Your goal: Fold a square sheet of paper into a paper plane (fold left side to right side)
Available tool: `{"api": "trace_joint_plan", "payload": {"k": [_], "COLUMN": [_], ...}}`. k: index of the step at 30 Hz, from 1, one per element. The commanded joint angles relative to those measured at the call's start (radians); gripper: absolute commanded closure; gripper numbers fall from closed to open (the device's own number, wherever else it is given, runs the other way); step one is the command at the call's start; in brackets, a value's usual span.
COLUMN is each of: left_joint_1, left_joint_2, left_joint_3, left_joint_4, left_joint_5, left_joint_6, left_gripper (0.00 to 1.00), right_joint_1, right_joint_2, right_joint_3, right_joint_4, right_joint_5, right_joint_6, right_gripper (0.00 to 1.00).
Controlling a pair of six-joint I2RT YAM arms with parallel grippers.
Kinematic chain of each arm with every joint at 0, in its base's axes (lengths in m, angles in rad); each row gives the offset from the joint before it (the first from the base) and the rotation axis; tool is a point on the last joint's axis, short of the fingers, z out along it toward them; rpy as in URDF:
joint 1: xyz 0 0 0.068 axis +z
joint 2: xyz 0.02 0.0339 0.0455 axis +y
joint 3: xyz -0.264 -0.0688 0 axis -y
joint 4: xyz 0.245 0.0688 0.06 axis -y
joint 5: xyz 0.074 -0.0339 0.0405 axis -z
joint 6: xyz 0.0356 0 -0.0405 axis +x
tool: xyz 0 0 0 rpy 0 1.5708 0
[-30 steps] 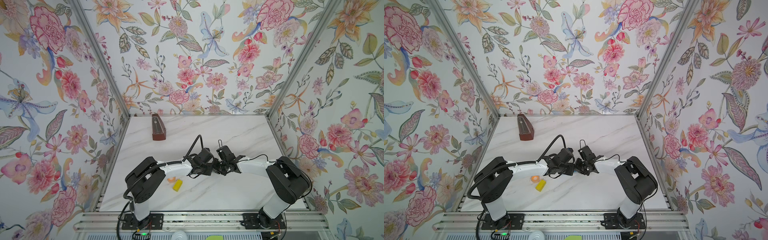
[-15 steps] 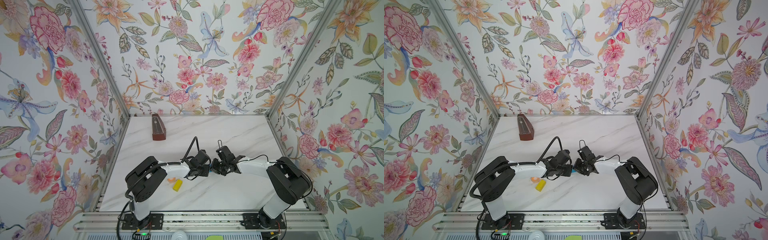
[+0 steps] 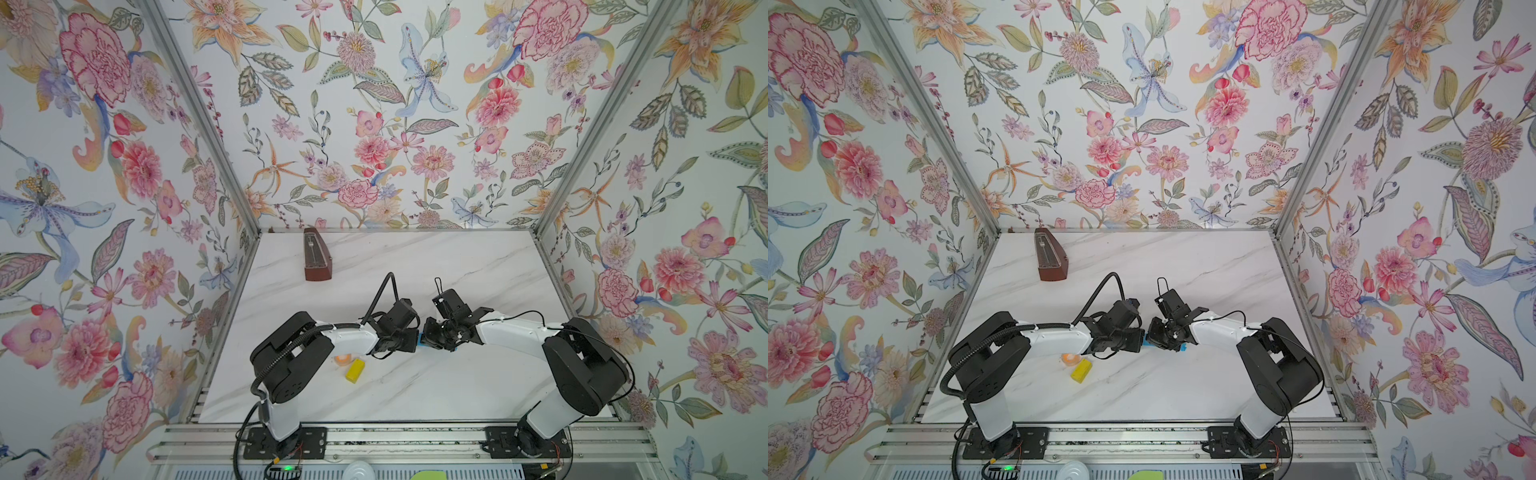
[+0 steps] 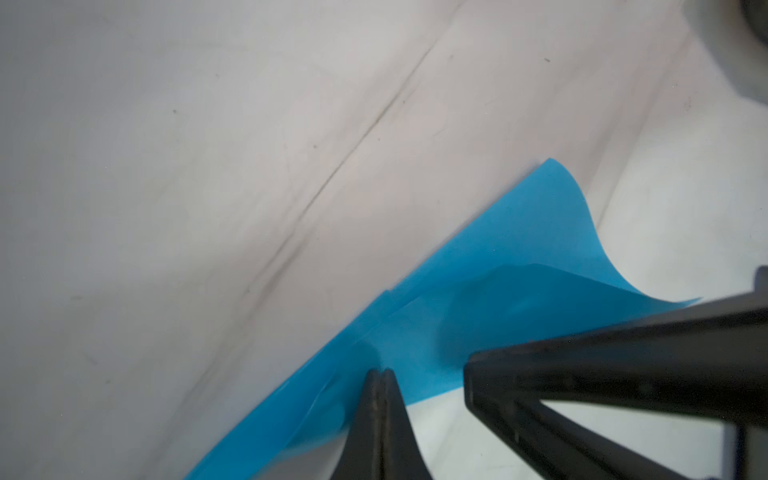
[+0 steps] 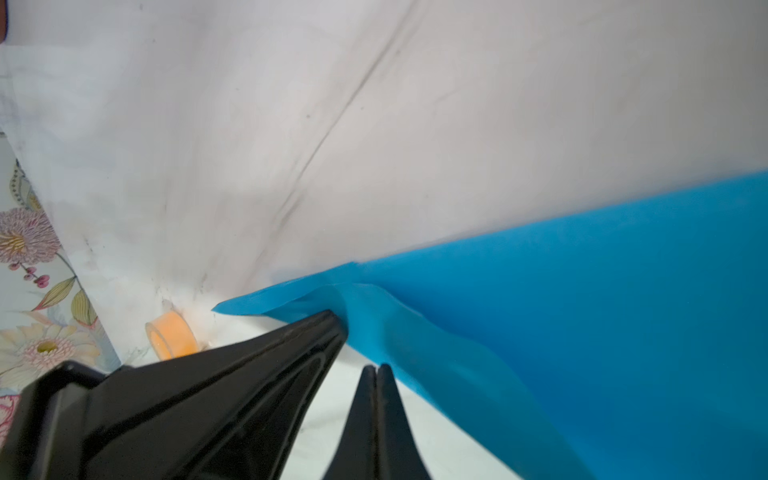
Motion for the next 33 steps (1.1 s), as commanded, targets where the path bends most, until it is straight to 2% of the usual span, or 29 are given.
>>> {"api": "trace_joint_plan", "payload": {"k": [1,7,16,24,33], "left_joint_1": [0.016,0.016,0.029,0.094,0.193], "left_joint_2": [0.054,0.053,0.032,-0.023,-0.128], "left_joint_3": [-0.03,-0.036,-0.047,-0.115,-0.273], "left_joint_4": [-0.059,-0.052,-0.064,-0.079,-0.086], "left_joint_5": [0.005,0.008,0.003,-0.011,-0.02], "left_joint_6": [0.009,0.001,0.006,0.028,0.048], "left_gripper": [0.98,0.98,0.98,0.98,0.98], "right_joint_1": [0.004,-0.007,-0.053,-0.07,-0.076], "right_joint_2": [0.031,0.088,0.149,0.152,0.145], "right_joint_3": [0.022,0.03,-0.033,-0.066,-0.07], "right_joint_4": [0.034,0.05,-0.003,-0.002,-0.009], "right_joint_5": [-0.079,-0.09,-0.034,-0.037,-0.04], "right_joint_6": [-0.022,-0.026,-0.057,-0.07,-0.075], "right_gripper": [0.97,0.97,0.99,1.0,1.0]}}
